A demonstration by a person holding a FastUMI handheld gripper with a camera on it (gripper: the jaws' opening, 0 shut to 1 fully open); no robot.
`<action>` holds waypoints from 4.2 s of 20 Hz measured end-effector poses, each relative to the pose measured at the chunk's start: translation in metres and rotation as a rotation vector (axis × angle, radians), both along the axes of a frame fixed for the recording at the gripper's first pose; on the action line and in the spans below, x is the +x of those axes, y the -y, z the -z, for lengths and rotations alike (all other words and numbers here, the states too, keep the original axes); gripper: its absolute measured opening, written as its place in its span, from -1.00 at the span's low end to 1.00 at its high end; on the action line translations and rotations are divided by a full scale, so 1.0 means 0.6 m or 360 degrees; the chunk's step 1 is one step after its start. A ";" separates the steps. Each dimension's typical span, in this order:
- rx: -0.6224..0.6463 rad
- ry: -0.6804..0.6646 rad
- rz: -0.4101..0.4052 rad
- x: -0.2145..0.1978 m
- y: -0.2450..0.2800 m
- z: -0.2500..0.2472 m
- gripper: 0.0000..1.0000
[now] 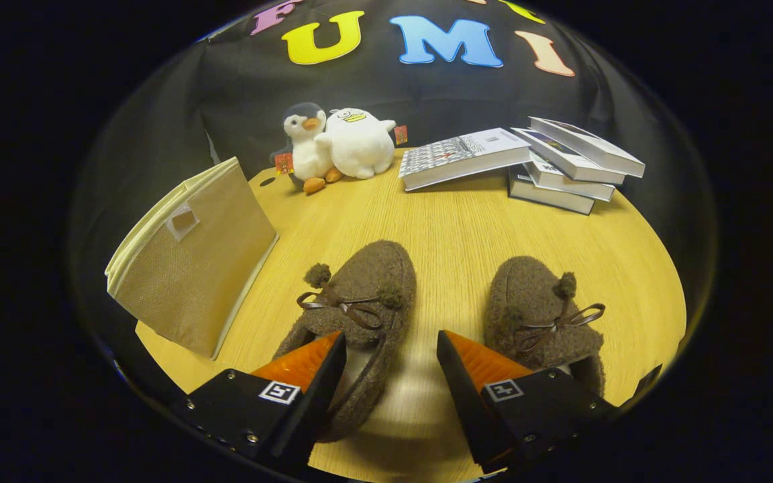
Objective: Open the storage box then place both shoes into the box .Put the left shoe in first, then the right shoe, with the right side of both shoes facing outward in a uniform manner.
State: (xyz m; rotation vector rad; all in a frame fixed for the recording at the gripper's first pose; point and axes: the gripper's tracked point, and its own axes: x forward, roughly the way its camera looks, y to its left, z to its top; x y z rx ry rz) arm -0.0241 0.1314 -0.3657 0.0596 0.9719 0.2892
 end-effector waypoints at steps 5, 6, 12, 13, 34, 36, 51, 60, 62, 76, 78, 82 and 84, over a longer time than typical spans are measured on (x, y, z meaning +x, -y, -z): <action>0.0000 -0.0060 -0.0025 -0.019 -0.005 0.006 0.68; 0.0039 -0.0090 -0.0006 -0.021 -0.016 0.014 0.32; 0.0045 -0.0220 0.0175 -0.012 -0.008 0.020 -0.94; 0.0057 -0.0228 0.0191 -0.010 -0.011 0.018 -0.94; 0.0619 -0.0198 0.0582 0.067 -0.148 -0.216 -1.00; 0.0644 -0.0180 0.0582 0.075 -0.177 -0.235 -1.00; 0.0718 -0.0136 0.0369 0.092 -0.451 -0.255 -1.00; 0.0686 -0.0216 0.0360 0.063 -0.536 -0.197 -0.99; 0.0704 -0.0220 0.0332 0.059 -0.550 -0.195 -0.94; 0.0677 0.0243 -0.0083 0.075 -0.451 -0.330 0.95; 0.0643 0.0312 -0.0082 0.079 -0.406 -0.343 0.95; 0.0545 0.0350 -0.0036 0.087 -0.304 -0.341 0.95; 0.0504 0.0363 -0.0015 0.092 -0.251 -0.338 0.96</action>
